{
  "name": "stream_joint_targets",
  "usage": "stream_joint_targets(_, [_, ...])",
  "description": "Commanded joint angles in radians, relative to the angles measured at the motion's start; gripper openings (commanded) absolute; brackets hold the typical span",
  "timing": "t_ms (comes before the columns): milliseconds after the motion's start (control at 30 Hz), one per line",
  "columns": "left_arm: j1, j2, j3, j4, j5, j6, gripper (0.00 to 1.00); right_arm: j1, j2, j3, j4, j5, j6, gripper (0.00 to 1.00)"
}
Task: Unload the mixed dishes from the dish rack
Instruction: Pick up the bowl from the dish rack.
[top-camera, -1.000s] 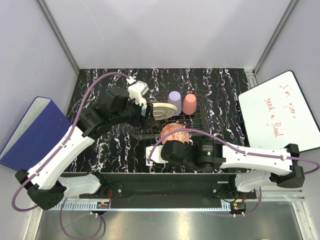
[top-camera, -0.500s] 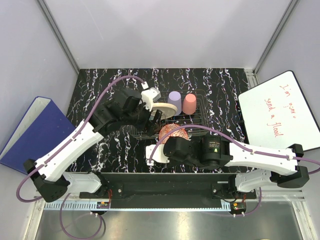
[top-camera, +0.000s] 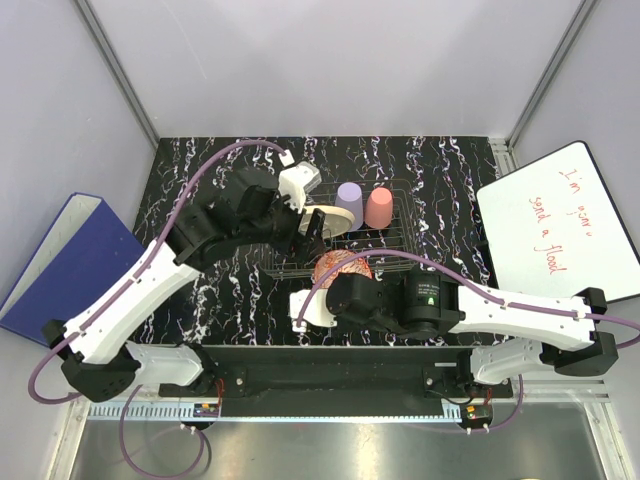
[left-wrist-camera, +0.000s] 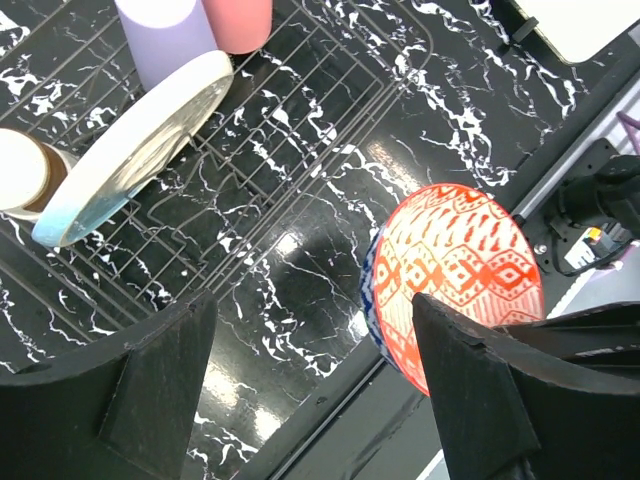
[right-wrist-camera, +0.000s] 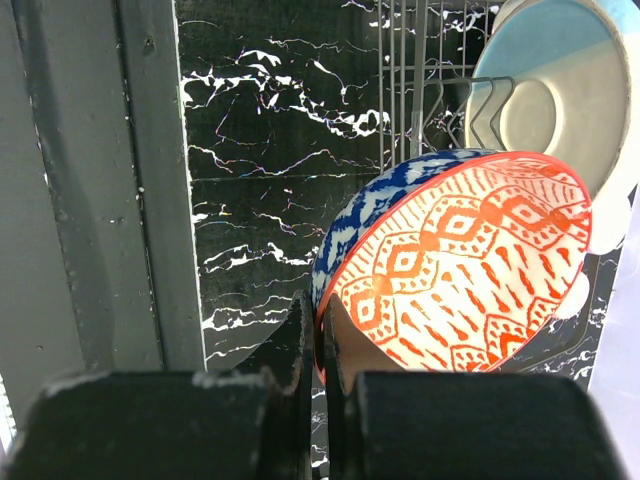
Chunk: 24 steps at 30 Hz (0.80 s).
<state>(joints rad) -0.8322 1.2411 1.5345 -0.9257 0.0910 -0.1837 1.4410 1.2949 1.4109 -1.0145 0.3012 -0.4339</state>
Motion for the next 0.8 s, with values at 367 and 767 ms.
stream_joint_targets(367, [-0.079, 0.081, -0.007, 0.021, 0.046, 0.0, 0.71, 0.012, -0.029, 0.0, 0.082, 0.023, -0.043, 0.0])
stream_joint_targets(767, [-0.094, 0.121, -0.036, -0.015, 0.036, 0.016, 0.35, 0.012, -0.04, 0.01, 0.082, 0.029, -0.057, 0.0])
